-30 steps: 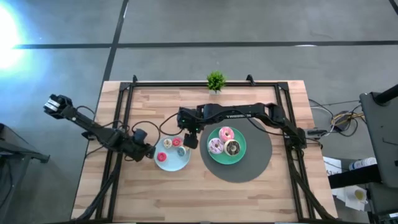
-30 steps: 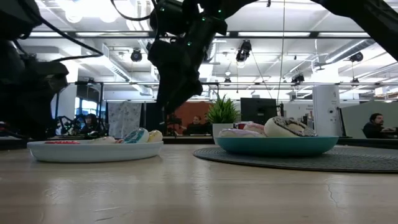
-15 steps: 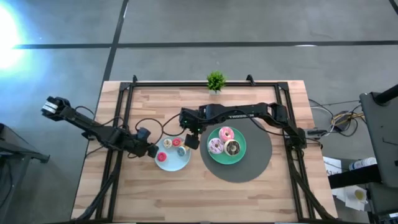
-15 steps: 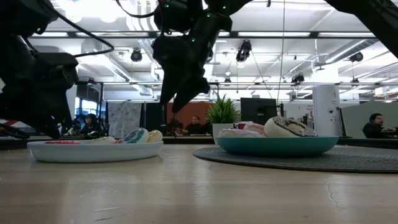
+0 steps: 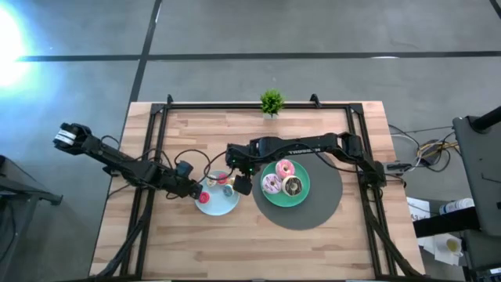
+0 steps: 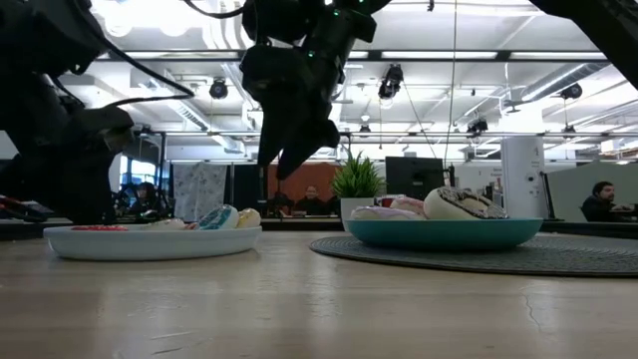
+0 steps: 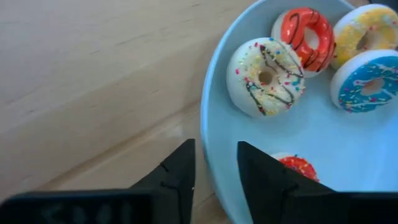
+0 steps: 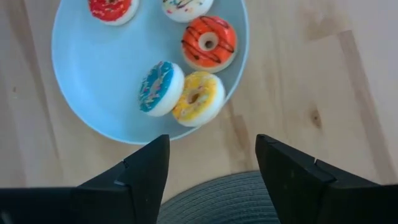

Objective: Pick & Place donuts
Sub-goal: Adjust the small blue donut on the light blue plate to align the position

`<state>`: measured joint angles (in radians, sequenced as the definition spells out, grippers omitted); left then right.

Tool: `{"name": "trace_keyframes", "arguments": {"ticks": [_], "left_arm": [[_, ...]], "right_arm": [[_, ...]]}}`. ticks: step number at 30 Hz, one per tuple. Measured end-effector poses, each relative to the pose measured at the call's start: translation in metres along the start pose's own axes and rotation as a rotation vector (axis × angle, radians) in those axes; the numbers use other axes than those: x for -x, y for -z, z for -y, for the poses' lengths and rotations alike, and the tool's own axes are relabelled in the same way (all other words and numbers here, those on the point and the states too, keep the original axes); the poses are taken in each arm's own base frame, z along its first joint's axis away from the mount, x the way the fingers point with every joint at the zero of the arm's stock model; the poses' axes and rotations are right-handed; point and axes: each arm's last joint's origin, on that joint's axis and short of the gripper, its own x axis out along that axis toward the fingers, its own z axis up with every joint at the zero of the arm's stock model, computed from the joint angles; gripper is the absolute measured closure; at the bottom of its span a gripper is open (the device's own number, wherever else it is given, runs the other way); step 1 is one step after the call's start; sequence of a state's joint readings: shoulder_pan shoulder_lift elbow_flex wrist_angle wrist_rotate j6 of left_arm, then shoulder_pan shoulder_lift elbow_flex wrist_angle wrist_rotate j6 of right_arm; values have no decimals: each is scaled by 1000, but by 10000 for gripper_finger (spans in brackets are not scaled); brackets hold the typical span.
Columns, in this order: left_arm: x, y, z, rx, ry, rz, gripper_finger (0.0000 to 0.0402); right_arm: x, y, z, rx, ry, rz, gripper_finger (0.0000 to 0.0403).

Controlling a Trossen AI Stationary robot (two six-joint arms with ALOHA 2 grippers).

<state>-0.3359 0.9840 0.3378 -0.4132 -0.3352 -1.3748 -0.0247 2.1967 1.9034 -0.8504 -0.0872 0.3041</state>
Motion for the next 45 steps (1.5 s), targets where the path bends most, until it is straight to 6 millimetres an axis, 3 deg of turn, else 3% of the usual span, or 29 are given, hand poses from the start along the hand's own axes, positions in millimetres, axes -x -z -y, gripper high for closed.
{"name": "trace_keyframes", "arguments": {"ticks": [7, 11, 24, 29, 35, 45], "left_arm": [[-8, 0, 3, -38, -11, 18, 391], [-11, 1, 2, -44, -38, 23, 400], [-13, 0, 5, -31, -23, 26, 401], [-13, 0, 5, -10, -22, 28, 401], [-13, 0, 5, -7, -21, 29, 401], [-13, 0, 6, -4, -13, 31, 401]], "right_arm": [[-2, -2, -2, -53, -40, 10, 188], [-5, -1, -11, 44, -68, 26, 210], [-9, 7, -48, 467, -177, 71, 388], [-15, 7, -50, 486, -180, 84, 392], [-42, 15, -49, 483, -172, 18, 392], [-49, 17, -50, 487, -167, 18, 392]]}}
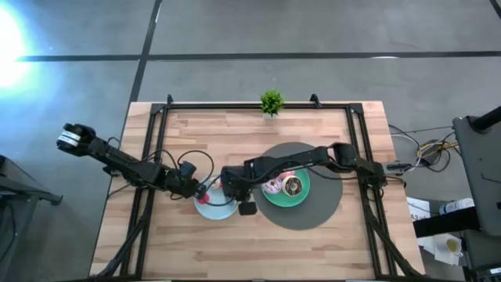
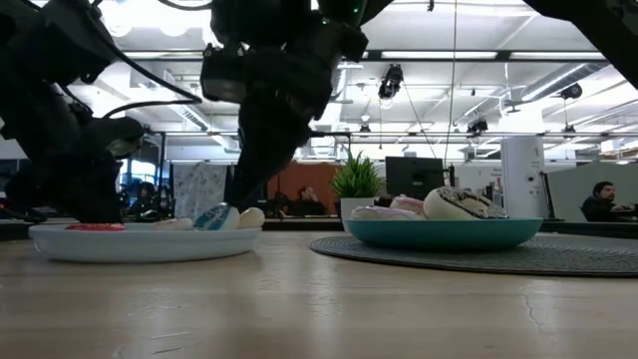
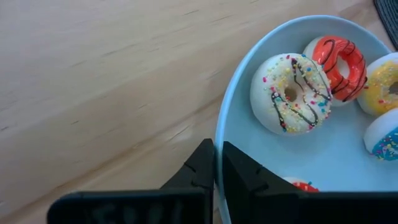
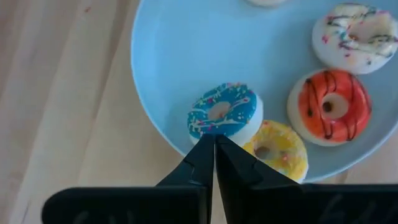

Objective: Pick & Place donuts
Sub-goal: Adjust the small blue donut on the light blue plate to align the position

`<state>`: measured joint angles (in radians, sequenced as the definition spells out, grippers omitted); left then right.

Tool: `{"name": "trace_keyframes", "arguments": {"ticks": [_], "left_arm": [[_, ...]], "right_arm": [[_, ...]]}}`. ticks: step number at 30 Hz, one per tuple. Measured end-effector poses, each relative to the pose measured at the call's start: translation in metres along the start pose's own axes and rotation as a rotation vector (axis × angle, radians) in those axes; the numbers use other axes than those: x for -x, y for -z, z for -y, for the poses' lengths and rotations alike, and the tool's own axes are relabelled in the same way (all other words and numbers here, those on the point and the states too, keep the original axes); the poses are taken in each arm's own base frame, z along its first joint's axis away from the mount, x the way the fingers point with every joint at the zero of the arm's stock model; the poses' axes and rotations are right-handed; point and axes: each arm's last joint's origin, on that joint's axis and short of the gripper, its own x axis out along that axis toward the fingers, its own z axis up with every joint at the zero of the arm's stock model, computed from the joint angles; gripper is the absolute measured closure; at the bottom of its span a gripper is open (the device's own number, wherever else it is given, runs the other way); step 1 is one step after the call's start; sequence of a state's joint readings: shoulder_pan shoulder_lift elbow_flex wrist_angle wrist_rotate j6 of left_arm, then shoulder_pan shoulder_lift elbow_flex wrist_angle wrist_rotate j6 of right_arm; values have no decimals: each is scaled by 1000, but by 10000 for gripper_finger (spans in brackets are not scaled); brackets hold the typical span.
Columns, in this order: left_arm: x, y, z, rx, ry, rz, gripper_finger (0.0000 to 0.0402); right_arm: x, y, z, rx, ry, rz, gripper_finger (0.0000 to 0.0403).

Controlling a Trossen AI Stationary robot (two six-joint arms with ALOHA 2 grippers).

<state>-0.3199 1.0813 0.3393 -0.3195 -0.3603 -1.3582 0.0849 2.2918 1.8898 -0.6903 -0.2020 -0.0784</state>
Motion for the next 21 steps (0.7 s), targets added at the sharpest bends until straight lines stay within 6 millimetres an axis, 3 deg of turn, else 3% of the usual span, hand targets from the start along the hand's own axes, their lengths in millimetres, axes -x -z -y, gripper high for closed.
{"name": "trace_keyframes", "arguments": {"ticks": [10, 21], "left_arm": [[0, 0, 1, 5, 13, 3, 402], [0, 0, 1, 14, 13, 7, 401]], "right_arm": [[-6, 1, 2, 8, 44, -4, 392], [-20, -3, -6, 4, -61, 55, 392]]}}
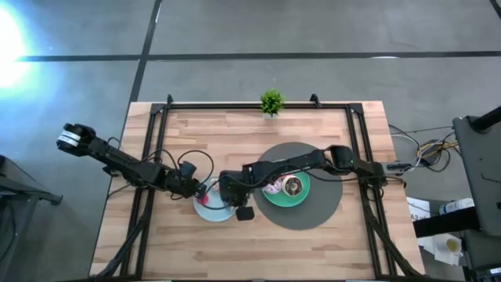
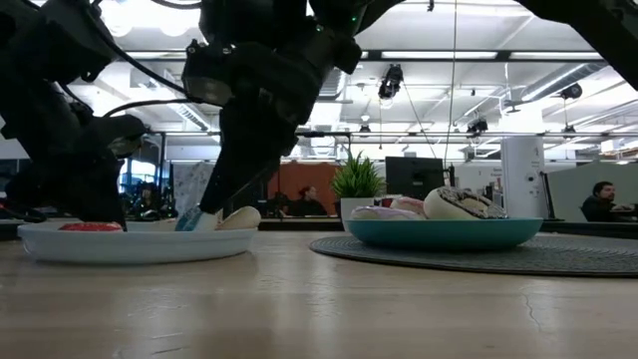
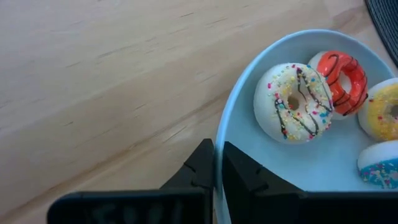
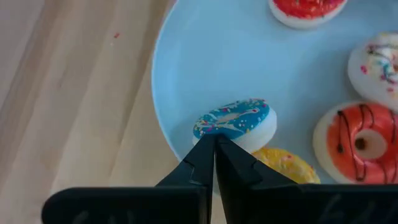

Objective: Pick & Place donuts
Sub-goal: Adjust the small blue donut on the light blue plate to align the position

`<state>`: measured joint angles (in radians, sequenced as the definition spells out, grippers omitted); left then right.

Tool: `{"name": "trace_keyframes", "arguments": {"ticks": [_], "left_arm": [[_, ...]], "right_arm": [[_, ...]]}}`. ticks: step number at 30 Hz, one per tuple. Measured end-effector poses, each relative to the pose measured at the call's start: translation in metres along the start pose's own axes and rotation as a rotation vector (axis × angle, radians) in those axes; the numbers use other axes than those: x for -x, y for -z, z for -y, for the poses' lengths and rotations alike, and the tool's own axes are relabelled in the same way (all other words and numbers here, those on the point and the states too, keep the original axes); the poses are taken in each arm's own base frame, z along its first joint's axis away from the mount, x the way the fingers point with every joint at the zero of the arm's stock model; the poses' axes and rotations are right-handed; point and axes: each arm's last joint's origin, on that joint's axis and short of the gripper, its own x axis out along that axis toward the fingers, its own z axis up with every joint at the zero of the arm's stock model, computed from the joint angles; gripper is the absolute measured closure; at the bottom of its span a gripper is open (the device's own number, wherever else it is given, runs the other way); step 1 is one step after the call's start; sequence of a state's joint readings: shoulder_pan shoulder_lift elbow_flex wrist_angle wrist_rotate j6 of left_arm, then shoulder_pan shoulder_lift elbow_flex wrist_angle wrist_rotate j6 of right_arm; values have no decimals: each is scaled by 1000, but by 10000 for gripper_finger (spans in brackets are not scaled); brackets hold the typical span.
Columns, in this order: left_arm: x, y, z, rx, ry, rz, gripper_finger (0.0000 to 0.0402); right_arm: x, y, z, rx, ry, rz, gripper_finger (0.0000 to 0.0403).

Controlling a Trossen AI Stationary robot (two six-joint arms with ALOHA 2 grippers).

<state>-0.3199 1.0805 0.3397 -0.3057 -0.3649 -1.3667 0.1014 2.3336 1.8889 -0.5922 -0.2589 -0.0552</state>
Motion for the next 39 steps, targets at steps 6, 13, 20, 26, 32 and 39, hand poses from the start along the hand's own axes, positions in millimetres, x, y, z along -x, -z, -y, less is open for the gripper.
{"name": "trace_keyframes", "arguments": {"ticks": [6, 13, 20, 26, 32, 39], "left_arm": [[0, 0, 1, 10, 6, 1, 401], [0, 0, 1, 20, 8, 4, 401], [0, 0, 1, 26, 9, 5, 402], [0, 0, 2, 31, 14, 7, 402], [0, -1, 2, 33, 15, 9, 402], [0, -1, 2, 35, 15, 8, 402]], "right_arm": [[4, 2, 2, -92, -2, -28, 390], [13, 1, 11, -165, 10, -22, 344], [15, 0, 12, -246, 13, -17, 267], [15, 0, 14, -283, 77, -11, 228], [15, 0, 15, -188, 146, -17, 225], [12, -1, 2, 7, 198, -36, 236]]}}
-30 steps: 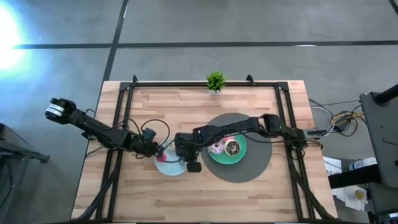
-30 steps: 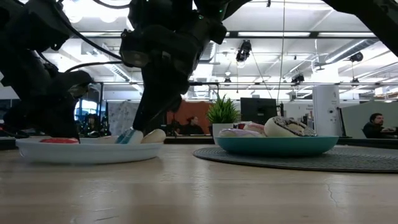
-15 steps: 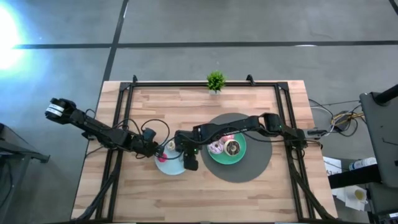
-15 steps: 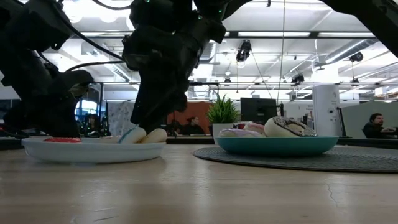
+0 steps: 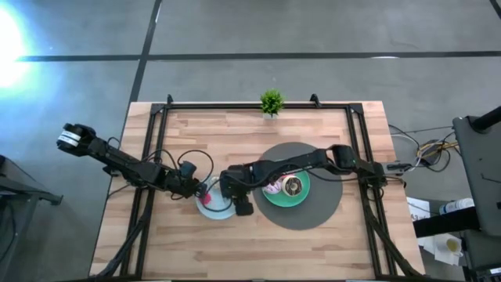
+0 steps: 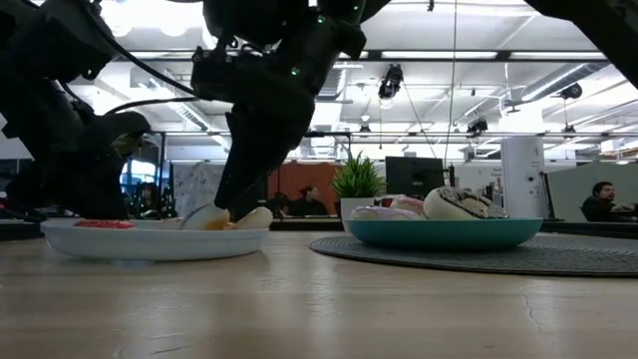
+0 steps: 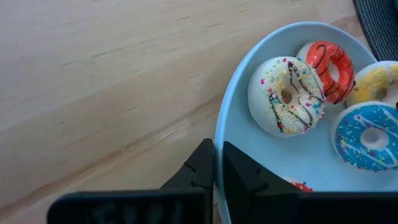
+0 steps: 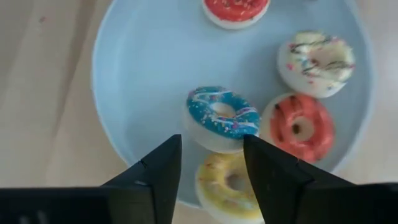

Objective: Pick & Place donuts
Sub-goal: Adjust the small blue donut on the light blue plate to align the position

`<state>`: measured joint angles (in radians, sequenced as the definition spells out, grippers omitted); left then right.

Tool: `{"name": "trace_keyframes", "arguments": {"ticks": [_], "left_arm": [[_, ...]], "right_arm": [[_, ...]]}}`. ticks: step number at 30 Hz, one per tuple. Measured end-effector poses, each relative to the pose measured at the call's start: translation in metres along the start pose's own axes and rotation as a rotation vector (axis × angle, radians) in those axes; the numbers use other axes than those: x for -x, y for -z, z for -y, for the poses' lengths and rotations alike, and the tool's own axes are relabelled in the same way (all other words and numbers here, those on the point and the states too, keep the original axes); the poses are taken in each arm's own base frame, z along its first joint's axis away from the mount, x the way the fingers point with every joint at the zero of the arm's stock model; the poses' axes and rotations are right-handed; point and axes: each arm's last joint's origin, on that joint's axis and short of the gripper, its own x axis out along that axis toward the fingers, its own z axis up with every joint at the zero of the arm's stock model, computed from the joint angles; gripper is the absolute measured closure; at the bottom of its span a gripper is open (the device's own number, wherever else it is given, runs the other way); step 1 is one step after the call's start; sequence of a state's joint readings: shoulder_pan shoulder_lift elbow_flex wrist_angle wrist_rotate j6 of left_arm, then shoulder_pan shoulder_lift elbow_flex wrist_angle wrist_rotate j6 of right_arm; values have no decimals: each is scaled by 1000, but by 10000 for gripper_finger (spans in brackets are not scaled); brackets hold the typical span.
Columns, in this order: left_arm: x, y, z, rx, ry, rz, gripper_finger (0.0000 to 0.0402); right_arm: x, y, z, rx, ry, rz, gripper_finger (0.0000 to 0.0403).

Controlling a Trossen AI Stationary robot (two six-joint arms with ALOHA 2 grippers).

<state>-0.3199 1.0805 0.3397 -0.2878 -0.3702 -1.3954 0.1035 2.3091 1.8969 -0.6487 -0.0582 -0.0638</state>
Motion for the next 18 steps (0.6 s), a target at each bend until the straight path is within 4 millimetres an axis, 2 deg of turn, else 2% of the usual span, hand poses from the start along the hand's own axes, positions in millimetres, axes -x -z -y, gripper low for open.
{"name": "trace_keyframes", "arguments": {"ticks": [8, 13, 18], "left_arm": [[0, 0, 0, 1, 0, 0, 402], [0, 0, 0, 0, 0, -1, 402], [0, 0, 0, 0, 0, -1, 402]], "right_arm": [[4, -5, -14, 186, 137, 2, 248], [4, -5, -18, 235, 141, -3, 249], [4, -5, -30, 320, 119, 0, 243]]}}
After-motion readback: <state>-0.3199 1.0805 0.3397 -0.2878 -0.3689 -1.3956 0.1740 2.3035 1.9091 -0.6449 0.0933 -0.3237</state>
